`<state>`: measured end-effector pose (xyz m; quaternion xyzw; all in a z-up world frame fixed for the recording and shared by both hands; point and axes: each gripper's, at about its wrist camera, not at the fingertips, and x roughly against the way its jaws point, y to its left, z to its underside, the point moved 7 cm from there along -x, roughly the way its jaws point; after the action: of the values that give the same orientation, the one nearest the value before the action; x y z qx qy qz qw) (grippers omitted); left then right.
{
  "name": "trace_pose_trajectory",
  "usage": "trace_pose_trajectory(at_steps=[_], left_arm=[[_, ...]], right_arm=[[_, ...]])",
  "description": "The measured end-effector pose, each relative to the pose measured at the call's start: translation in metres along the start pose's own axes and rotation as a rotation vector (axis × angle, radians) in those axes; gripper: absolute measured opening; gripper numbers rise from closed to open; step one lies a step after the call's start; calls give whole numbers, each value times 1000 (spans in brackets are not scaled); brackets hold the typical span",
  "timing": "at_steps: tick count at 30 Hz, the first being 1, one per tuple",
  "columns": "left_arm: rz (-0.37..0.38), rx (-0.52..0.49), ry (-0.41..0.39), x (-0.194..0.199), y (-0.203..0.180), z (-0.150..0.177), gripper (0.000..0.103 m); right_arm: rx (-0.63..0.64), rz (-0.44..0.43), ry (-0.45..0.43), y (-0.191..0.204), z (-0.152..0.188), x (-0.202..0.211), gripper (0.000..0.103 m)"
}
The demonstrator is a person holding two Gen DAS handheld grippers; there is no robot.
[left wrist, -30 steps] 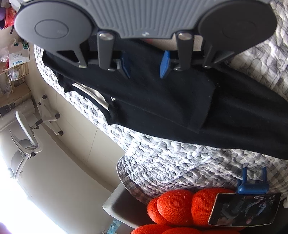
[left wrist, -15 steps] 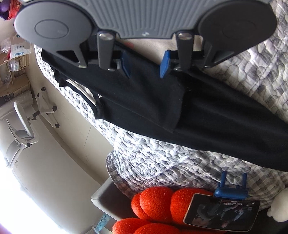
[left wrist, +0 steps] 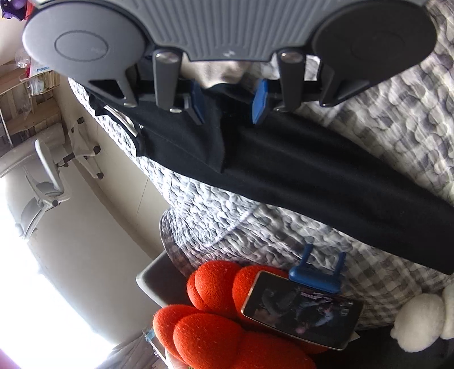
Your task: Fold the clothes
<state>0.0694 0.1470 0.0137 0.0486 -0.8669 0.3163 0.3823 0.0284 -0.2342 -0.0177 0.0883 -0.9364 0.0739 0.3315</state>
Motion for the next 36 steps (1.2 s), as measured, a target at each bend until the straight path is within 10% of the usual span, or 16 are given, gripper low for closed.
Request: trace_pose_trajectory(at_steps=[7,18,20,23,28,32,36], left_arm=[[69,5,-39,14,37,9,37],[93,-133,-48,-39,-27,5,45],[73,-127,-39,-50,-24,8,41],[79,-113,-44,-52,-21,8,14],[138,-90,-81,-33,-15,2,12],[126,-96,-73,-37,-9,1,10],[134,-88,-61,-47,-8,4,28]], right_arm=[[-39,4,-17,-16,15,12,38],[45,18,-43,-6,-1,0,37],[46,49,-36,-12,2,-6,13],[29,27,-24,-15,5,-1,4],[48,22,-12,-15,10,6,2],[-83,31,-81,-33,7,17,39],[-5,64,-47,-28,15,2,40]])
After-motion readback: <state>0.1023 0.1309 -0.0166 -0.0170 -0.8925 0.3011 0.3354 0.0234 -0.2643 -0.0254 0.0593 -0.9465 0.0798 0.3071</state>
